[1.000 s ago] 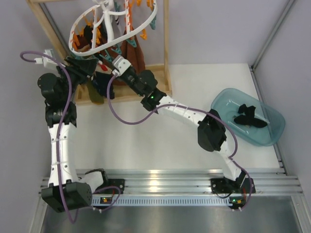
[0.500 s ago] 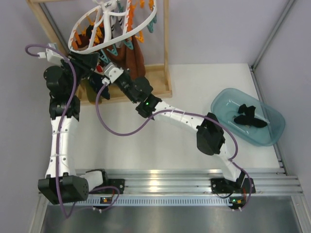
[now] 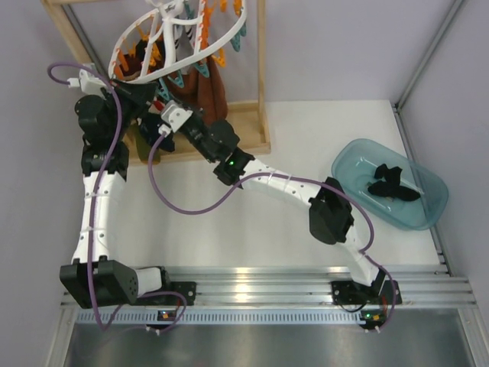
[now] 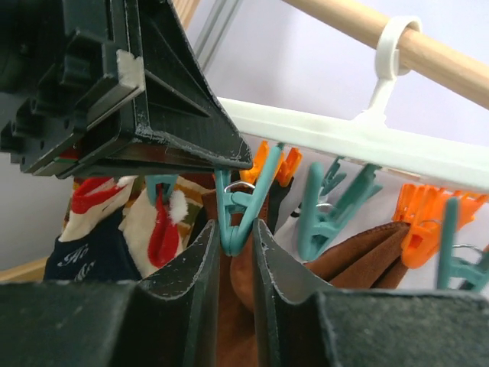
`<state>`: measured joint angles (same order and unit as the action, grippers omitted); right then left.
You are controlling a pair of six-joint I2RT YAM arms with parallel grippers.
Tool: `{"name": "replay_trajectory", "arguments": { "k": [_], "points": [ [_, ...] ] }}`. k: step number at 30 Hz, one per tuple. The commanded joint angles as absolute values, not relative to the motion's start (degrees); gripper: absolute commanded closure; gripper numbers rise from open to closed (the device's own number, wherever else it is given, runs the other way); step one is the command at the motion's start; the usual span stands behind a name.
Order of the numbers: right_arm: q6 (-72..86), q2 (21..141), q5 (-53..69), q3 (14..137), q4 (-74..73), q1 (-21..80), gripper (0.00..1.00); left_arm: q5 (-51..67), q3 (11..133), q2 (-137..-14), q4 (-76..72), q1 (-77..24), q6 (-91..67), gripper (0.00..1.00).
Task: Clip the socks to the hanger
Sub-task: Open the clamp at the hanger.
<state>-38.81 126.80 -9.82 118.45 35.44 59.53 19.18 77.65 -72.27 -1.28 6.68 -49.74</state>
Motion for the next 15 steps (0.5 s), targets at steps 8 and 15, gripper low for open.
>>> {"name": "replay_trajectory", "arguments": {
  "k": [8,15],
  "points": [
    [-11.1,121.9,14.3,125.9,14.7,52.0,0.49,23.8,75.9,-71.9,-10.0,7.3,-46.4,1.00],
    [2.8,123.0,24.5,129.0,13.4,47.5,0.50,31.0,71.7,-72.7,-19.3,8.3,-47.8,1.00]
  ]
}}
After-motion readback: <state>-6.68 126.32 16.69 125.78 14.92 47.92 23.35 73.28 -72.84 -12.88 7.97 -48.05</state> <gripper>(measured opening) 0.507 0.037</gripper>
